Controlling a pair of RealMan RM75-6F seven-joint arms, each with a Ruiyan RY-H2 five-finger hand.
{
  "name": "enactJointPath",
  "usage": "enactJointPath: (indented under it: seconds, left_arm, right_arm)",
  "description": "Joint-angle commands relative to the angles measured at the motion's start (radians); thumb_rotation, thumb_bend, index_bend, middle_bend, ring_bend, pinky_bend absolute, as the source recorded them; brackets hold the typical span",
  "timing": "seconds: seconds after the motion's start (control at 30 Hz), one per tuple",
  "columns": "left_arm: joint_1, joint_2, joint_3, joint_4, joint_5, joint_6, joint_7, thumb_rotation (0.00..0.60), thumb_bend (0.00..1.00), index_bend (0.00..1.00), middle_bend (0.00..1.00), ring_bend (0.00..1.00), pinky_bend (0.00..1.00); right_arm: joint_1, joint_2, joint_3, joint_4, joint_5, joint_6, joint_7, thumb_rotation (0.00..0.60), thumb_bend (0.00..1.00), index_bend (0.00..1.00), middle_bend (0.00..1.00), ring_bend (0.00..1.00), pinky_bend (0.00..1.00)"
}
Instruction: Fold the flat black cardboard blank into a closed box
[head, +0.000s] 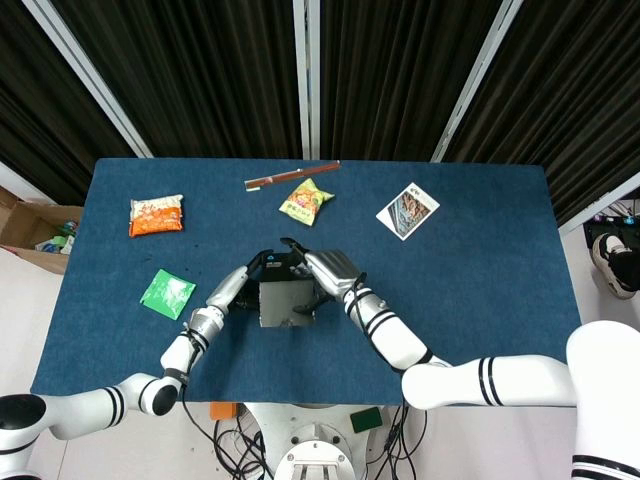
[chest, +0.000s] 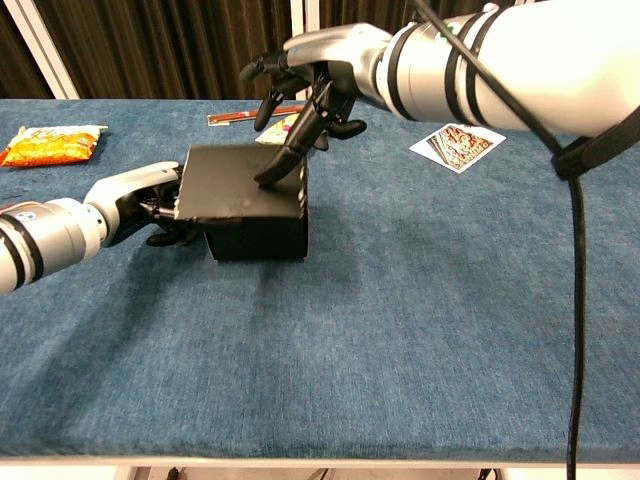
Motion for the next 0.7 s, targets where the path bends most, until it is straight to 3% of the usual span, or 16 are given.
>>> enactJointPath:
  seconds: [0.03,0.33,0.7]
  left_arm:
    - [0.013,0.007,0.01,-0.006,0.016,0.017,0.026,0.391,0.0,0.0,0.06,0.69,0.93]
    - [0.028,0.076,0.061,-0.055,0.065,0.012,0.141,0.364,0.0,0.0,0.0,0.66,0.93]
    - [0.05,0.179,0.102,-0.153,0.066,0.027,0.309,0.396,0.0,0.0,0.0,0.64,0.91]
  right_arm:
    - [0.007,-0.011,-0.003,0.0,0.014,0.009,-0.01,0.6,0.0,0.0,0.25,0.73,1.0]
    - [0.0,-0.032,-0.012,0.008,0.009,0.032,-0.019,0.6,0.0,0.0,0.25,0.73,1.0]
    - [-0.014,-0.044,-0.011,0.003,-0.018,0.051,-0.025,0.6,0.0,0.01,0.25,0.73,1.0]
